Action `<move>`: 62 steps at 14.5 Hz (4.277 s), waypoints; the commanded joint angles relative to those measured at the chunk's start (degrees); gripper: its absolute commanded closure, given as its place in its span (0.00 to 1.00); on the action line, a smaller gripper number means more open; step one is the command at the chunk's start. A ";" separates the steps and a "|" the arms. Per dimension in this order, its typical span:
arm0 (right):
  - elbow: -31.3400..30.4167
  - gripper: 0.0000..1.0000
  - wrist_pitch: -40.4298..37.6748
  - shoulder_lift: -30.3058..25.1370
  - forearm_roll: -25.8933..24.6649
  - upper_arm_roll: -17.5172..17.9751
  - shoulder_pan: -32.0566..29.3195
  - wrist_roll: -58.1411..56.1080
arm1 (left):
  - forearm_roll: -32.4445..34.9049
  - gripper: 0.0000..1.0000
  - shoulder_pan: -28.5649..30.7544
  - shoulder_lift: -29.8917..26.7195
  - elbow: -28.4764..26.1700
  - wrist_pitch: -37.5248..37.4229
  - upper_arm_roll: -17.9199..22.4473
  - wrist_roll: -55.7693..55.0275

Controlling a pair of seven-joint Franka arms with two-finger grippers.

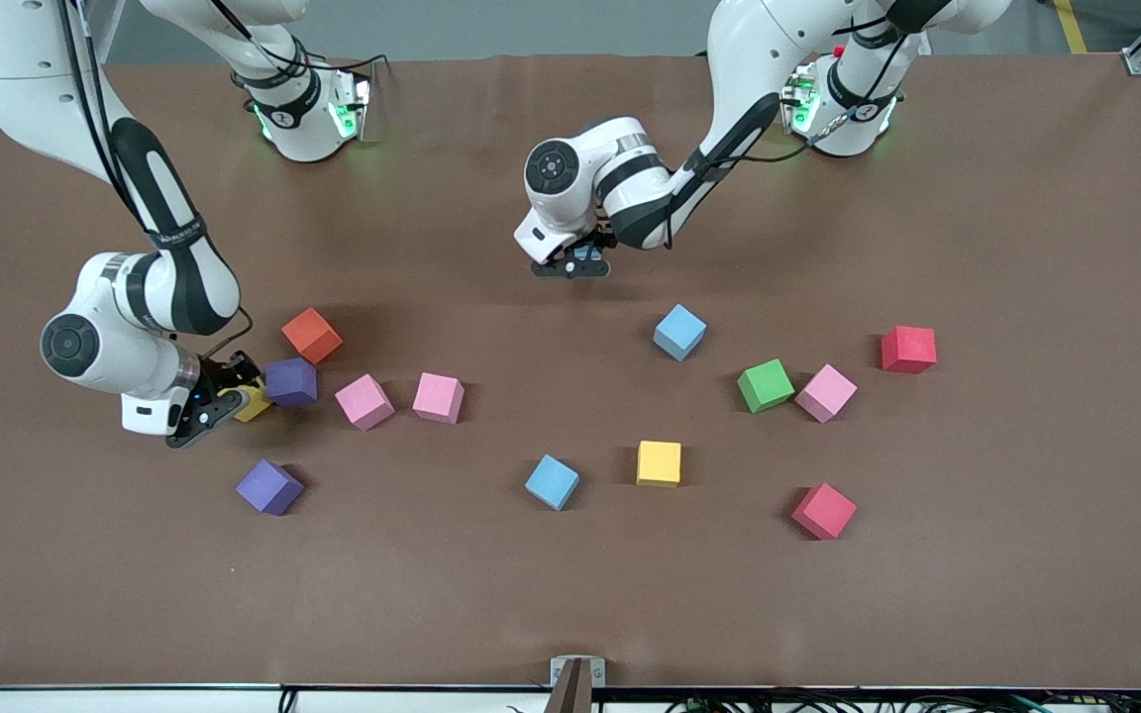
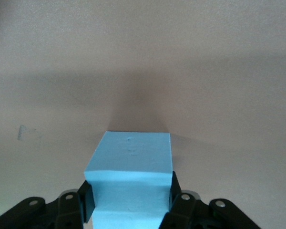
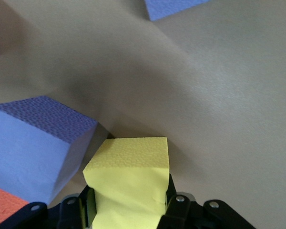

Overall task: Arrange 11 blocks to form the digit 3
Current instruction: 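Place the blue cube with the left gripper while the right gripper lifts yellow, then place yellow with the right gripper while the left gripper approaches another blue cube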

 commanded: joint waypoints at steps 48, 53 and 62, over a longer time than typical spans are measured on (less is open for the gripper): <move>0.89 0.97 -21.14 -18.28 18.77 3.53 29.47 111.18 | 3.18 0.00 23.86 -18.33 12.35 -26.91 0.60 10.59; -8.43 0.97 -6.10 -18.37 20.20 5.21 34.66 116.73 | 2.48 0.00 27.90 -18.42 12.26 -26.91 0.42 21.32; -15.03 0.98 6.29 -17.14 22.74 5.29 43.45 138.34 | -4.28 0.00 31.87 -16.40 6.65 -19.20 0.51 13.70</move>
